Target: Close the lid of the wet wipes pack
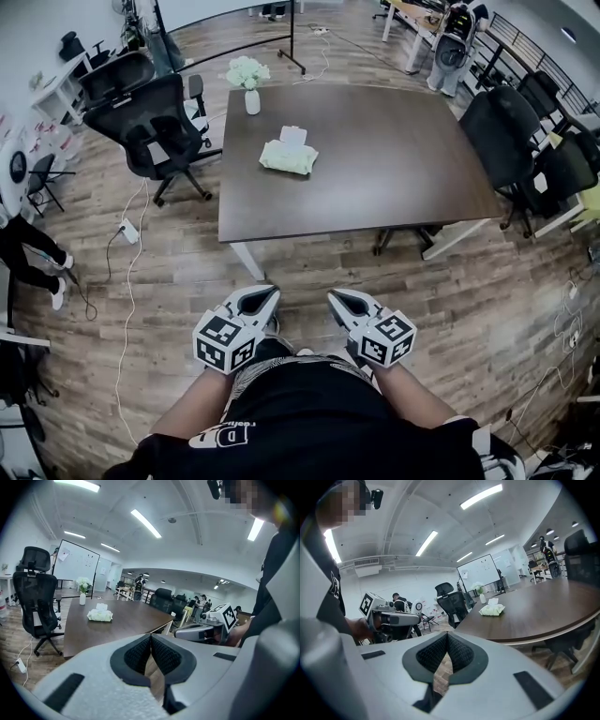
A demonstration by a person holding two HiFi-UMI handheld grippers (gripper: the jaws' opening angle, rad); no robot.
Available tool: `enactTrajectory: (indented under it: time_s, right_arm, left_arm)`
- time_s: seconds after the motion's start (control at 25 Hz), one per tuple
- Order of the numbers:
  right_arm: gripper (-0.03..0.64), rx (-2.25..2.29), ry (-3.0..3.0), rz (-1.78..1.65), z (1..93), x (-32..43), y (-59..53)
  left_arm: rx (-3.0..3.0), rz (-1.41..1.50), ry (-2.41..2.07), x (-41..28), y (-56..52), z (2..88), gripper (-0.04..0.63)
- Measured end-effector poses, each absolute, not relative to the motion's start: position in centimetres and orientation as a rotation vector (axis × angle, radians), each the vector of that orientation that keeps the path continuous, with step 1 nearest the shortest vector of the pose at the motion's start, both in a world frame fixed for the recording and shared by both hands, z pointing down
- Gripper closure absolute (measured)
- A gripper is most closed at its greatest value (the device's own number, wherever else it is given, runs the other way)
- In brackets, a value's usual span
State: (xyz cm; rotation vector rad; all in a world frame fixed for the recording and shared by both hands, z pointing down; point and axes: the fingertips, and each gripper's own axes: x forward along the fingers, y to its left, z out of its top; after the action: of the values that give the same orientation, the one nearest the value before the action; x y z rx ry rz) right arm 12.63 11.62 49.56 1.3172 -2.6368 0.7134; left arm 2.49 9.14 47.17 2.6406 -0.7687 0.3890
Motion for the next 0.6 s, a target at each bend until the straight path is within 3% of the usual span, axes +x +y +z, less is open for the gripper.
enactTrajectory:
  time_s: [0.6]
  right_arm:
    - [0.611,1.31,-2.552,0.769,51.6,12.3,0.0]
  left_arm:
    - [2.626,0.391,-0.753,2.0,-3.9,48.3,0.575]
